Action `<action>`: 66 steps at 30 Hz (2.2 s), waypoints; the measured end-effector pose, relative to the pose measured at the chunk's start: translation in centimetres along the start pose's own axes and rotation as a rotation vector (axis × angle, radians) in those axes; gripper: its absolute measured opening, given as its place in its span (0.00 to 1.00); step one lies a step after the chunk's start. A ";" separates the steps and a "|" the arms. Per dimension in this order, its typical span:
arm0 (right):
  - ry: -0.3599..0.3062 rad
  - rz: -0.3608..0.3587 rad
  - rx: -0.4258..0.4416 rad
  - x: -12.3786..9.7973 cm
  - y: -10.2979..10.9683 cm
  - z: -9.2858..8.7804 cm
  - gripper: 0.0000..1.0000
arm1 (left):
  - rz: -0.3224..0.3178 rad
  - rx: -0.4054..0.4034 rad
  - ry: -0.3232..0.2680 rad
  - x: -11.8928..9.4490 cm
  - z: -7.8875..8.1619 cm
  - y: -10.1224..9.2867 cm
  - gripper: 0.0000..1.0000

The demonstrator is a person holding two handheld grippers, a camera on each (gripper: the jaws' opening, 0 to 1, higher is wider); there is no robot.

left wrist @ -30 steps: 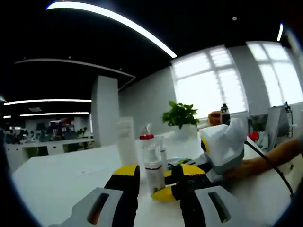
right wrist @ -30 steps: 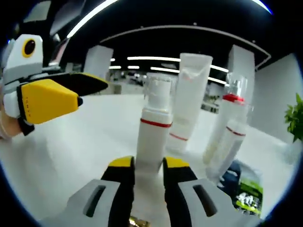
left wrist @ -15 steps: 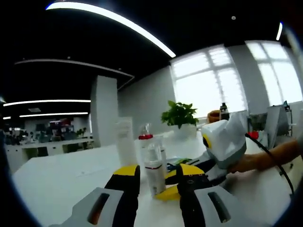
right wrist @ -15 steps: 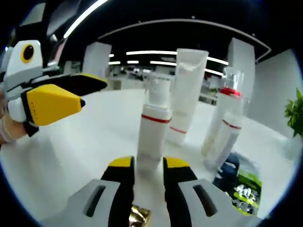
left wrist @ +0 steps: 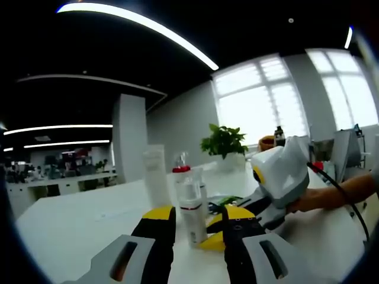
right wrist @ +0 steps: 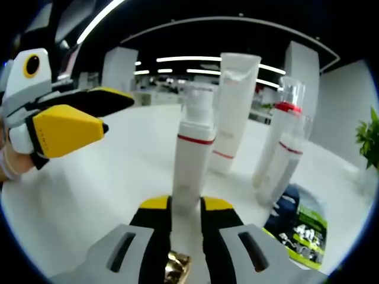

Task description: Arrange the skincare products in the storage area until every visible bottle or jar stands upright without overlapping.

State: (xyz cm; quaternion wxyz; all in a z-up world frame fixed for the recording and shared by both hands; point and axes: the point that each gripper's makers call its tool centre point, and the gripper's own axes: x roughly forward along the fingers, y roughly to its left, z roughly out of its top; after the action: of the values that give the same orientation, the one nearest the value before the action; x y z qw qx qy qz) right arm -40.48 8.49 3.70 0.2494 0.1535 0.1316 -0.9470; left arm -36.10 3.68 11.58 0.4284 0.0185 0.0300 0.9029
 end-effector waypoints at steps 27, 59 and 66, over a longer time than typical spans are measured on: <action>-0.024 -0.005 -0.069 0.5 0.6 -0.1 0.21 | -0.013 0.028 0.026 0.2 -0.6 -0.5 0.31; -0.011 -0.070 -0.050 1.1 -1.6 -0.6 0.20 | -0.017 0.044 0.044 0.4 -1.1 -0.8 0.30; -0.014 -0.077 -0.042 1.4 -2.1 -0.6 0.20 | -0.012 0.038 0.046 0.5 -1.2 -0.5 0.30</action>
State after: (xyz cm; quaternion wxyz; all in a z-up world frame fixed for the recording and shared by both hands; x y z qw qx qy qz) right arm -42.56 9.81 3.05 0.2169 0.1363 0.1556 -0.9540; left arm -36.05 4.35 10.39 0.4324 0.0057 0.0574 0.8998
